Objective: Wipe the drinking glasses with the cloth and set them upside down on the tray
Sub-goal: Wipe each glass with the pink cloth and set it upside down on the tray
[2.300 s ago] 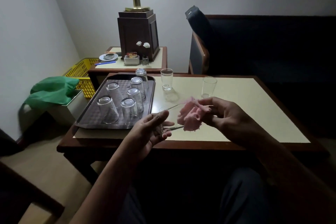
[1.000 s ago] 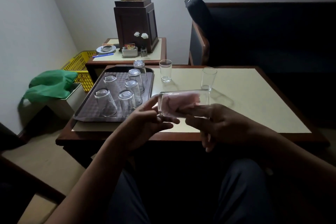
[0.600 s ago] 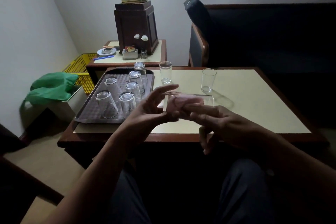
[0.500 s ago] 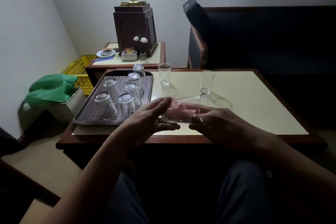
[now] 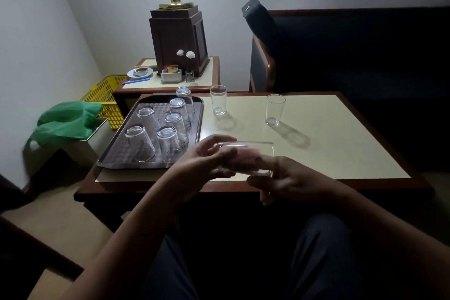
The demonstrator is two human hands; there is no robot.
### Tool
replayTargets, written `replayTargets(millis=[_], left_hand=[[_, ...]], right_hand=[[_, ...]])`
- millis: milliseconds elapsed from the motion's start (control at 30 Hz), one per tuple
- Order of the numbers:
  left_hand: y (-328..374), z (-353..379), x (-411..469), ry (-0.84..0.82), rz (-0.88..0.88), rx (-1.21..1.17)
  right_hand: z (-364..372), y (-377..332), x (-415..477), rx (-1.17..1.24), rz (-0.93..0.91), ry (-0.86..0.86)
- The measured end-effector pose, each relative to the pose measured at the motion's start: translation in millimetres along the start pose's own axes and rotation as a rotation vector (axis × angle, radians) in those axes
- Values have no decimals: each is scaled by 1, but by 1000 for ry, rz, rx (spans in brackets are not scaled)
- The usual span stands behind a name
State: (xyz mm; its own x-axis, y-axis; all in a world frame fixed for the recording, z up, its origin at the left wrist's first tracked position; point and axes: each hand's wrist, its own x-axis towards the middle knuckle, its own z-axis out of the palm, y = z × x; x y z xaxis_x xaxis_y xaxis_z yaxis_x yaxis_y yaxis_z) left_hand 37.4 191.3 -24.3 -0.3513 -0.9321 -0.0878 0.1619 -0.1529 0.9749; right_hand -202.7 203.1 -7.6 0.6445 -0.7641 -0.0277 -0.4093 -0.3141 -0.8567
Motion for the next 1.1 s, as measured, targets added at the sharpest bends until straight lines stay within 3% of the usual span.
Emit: replayTargets(millis=[167, 333, 433, 533, 633, 700, 767, 833, 900, 1000, 1100], left_hand=[[-3, -5, -5, 3, 283, 134], [-1, -11, -10, 22, 334, 172], [-1, -13, -11, 66, 347, 196], [1, -10, -12, 76, 329, 208], [6, -8, -13, 82, 288, 266], [7, -6, -12, 87, 126, 195], [10, -3, -8, 33, -141, -53], [6, -6, -6, 58, -217, -166], [4, -6, -5, 71, -132, -135], [4, 2, -9, 61, 144, 196], [3, 10, -9, 135, 492, 609]], right_hand=[[-3, 8, -3, 869, 115, -28], [3, -1, 0, 1095, 129, 35], [-2, -4, -3, 1068, 124, 77], [1, -7, -4, 751, 102, 156], [5, -8, -1, 441, 65, 352], [7, -9, -2, 314, -45, 444], [9, -9, -4, 205, -120, 452], [9, -8, -7, 175, -103, 413], [8, -9, -8, 179, -55, 311], [10, -12, -7, 263, 19, 142], [11, -10, -4, 724, 178, 205]])
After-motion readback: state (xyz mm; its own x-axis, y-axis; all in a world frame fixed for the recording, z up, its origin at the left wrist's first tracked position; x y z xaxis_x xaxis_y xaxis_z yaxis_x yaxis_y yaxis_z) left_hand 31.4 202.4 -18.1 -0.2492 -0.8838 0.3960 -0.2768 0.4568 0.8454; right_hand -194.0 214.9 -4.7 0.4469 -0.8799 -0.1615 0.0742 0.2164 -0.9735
